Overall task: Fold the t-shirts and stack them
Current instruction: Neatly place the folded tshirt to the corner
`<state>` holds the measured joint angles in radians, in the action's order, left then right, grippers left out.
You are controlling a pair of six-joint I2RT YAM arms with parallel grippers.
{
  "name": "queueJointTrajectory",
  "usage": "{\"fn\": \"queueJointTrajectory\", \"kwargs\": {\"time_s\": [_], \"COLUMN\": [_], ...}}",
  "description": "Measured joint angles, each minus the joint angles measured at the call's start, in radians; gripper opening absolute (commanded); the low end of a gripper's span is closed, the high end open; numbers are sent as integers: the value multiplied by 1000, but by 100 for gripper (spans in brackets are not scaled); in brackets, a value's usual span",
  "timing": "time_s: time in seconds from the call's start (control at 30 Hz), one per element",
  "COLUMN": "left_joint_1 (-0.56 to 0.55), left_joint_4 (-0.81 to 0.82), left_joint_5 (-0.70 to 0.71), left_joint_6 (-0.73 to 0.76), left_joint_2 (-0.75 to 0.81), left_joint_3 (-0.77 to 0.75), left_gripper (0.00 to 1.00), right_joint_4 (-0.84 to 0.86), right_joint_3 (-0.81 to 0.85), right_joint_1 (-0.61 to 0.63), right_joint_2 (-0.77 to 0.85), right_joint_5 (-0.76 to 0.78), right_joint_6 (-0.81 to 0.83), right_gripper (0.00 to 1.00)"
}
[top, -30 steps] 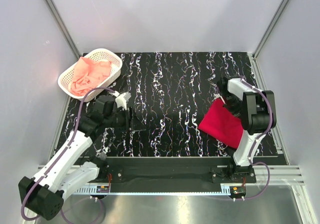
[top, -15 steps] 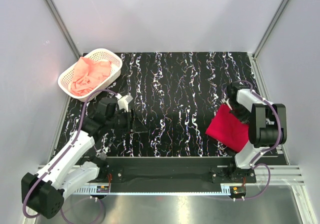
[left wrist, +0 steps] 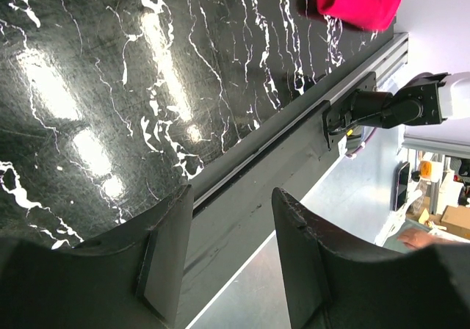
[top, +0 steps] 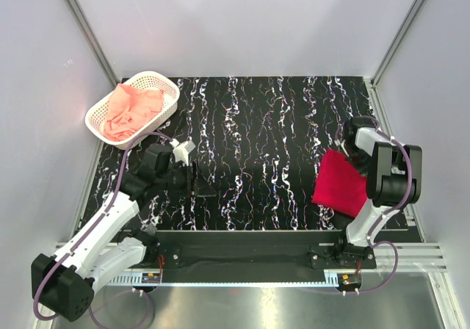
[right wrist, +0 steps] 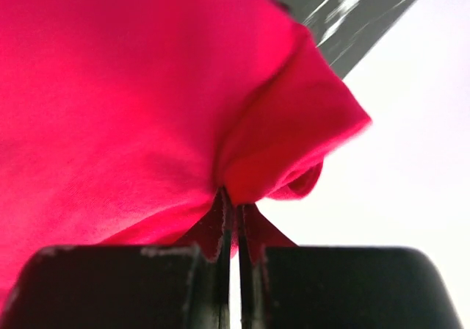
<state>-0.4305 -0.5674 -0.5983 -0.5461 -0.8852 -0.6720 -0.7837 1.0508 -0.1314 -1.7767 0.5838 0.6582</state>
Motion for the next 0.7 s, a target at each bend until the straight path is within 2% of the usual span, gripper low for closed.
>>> {"fn": "queueJointTrajectory", "kwargs": {"time_s": [0.03,0.13,0.17,0.27,0.47,0.63,0.7], "left_joint_1": [0,0,0,0,0,0,1], "left_joint_4": [-4,-16,-19,-31,-37,-31,-29], "left_joint_5": [0,0,0,0,0,-2,-4], "left_joint_6": [2,8,12,22,40,41,41], "left_joint_2": [0,-8,-14,-33,-55,-64,-72], "left_joint_3": [0,-3,-6,-32,-89,-102,-102], "left_gripper": [52,52,52,52,52,52,52], "right_joint_4": [0,-23,-36,-94,-212,-264,-269], "right_joint_3": [32,128,160,260,368,406,404], "right_joint_1": [0,0,0,0,2,8,22], "right_joint_2": [-20,-63,-68,-66,39,136,139], "right_joint_5": [-3,-24,-30,-52,-117,-254,-317], "right_joint_6": [-9,-67,-90,-172,-310,-416,-447], "right_gripper": [26,62,72,89,90,61,56]}}
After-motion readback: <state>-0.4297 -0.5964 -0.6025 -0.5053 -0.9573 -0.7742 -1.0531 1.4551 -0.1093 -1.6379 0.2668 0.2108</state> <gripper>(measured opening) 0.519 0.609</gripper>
